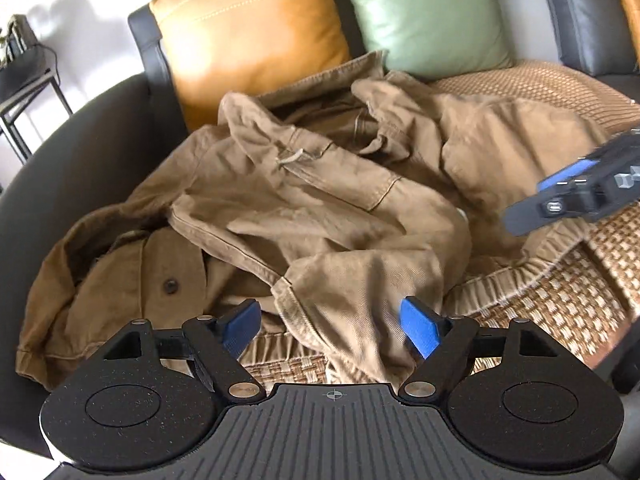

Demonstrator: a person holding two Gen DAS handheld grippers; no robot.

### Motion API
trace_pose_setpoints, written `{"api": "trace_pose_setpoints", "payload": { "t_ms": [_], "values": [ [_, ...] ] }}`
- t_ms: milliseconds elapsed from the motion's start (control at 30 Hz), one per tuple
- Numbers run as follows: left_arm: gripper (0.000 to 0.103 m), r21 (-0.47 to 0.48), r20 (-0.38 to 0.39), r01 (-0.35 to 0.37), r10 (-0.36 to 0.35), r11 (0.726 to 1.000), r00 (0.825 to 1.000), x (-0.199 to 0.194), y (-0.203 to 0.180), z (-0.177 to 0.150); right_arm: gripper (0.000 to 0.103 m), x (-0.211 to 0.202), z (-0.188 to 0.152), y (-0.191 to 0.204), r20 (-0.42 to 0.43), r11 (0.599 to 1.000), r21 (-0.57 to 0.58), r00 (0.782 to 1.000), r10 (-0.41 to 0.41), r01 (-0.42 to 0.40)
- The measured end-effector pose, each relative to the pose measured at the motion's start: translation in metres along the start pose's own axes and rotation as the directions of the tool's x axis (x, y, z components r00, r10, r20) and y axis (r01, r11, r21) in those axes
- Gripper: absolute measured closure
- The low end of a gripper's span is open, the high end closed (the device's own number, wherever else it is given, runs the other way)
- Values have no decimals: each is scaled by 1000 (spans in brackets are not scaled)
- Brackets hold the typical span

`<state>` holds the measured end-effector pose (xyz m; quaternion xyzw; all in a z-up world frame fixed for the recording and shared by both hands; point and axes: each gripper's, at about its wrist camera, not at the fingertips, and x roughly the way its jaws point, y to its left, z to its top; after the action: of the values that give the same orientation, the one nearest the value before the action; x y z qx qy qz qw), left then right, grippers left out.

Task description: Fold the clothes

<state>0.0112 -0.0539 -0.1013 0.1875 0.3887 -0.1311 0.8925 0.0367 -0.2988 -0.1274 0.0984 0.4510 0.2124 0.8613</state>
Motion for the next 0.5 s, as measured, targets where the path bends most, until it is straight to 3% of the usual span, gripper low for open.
{"api": "trace_pose_setpoints", "payload": {
  "t_ms": [33, 67, 100, 133, 233, 300, 500],
  "values": [
    [37, 0, 3, 4, -4, 1000, 1000, 3, 1, 1, 24, -1, -1, -3, 1, 1000, 9, 1000, 5, -5],
    [69, 1, 11, 14, -14, 1000, 1000, 6, 3, 4, 24, -2, -2, -6, 2, 1000, 18, 1000, 9, -9],
    [87, -14, 21, 26, -26, 1000, 999, 6, 9, 8, 24, -3, -3, -9, 2, 1000, 26, 1000, 13, -14],
    [93, -37, 32, 40, -39, 999, 999, 5, 16, 14, 24, -4, -4, -12, 3, 999, 32, 1000, 18, -18],
    [95, -104, 67, 84, -77, 991, 995, 1, 37, 31, 24, -5, -5, -13, 1, 999, 30, 1000, 23, -23],
    [96, -143, 105, 80, -66, 986, 992, -8, 57, 46, 24, -5, -4, -14, 2, 999, 33, 1000, 28, -28],
    [96, -258, 217, -29, 87, 966, 972, -31, 129, 100, 24, 1, 0, -19, 10, 997, 60, 999, 48, -48]
  ]
}}
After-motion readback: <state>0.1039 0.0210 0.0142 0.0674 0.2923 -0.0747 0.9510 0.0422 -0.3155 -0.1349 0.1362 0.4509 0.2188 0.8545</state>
